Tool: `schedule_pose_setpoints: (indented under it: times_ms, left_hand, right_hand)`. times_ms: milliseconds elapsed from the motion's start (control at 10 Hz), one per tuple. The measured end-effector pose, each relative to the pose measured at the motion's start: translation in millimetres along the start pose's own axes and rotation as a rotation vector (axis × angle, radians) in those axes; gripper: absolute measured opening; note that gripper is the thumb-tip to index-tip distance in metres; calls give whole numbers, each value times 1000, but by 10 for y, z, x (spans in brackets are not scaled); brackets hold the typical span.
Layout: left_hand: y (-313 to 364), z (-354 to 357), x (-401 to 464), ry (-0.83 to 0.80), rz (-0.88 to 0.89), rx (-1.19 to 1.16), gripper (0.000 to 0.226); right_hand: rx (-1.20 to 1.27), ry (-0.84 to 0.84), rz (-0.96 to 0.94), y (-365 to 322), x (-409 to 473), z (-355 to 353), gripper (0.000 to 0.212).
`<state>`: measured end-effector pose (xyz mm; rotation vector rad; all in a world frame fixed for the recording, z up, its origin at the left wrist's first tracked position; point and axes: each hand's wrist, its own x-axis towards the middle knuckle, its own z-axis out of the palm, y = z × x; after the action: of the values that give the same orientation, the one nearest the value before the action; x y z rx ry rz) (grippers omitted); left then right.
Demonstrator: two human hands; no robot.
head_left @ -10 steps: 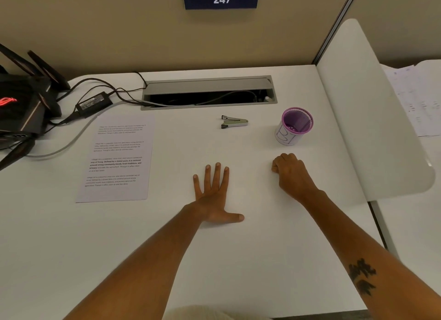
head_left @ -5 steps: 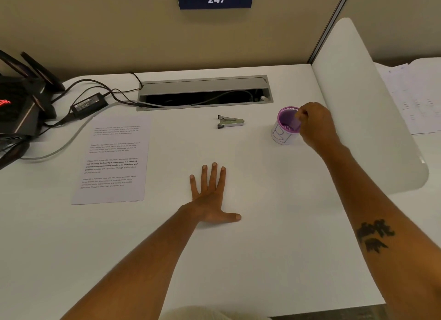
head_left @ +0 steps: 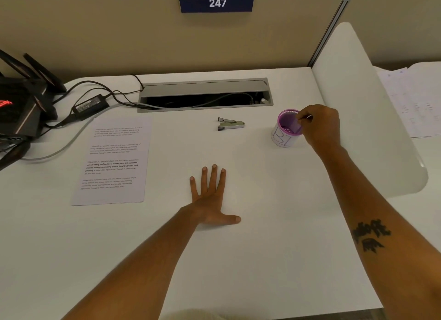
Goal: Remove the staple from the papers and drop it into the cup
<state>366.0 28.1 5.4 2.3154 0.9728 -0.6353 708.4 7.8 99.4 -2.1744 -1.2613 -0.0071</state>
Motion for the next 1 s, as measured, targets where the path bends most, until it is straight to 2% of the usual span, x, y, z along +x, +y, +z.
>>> schedule_pose_setpoints:
  times_ms: [300, 500, 600, 700, 800, 1000]
  left_hand:
    - [-10, 16, 4, 25, 12, 0, 151]
    - [-44, 69, -7, 57, 40, -19, 150]
    - [-82, 59, -37, 93, 73, -43, 139]
    - [-189, 79, -131, 178, 100, -34, 121]
    - [-383, 145, -308, 341, 77, -7, 109]
    - [-967, 179, -767, 464, -9, 2, 106]
  right_hand:
    - [-39, -23, 32, -21, -52, -18, 19]
    - [-16, 36, 52, -98, -212, -112, 16]
    - [-5, 63, 48, -123, -251, -165, 13]
    - [-13, 79, 35, -187, -321, -228, 12]
    - [-18, 85, 4, -287, -455, -236, 10]
    - [46, 117, 38, -595, -879, -97, 7]
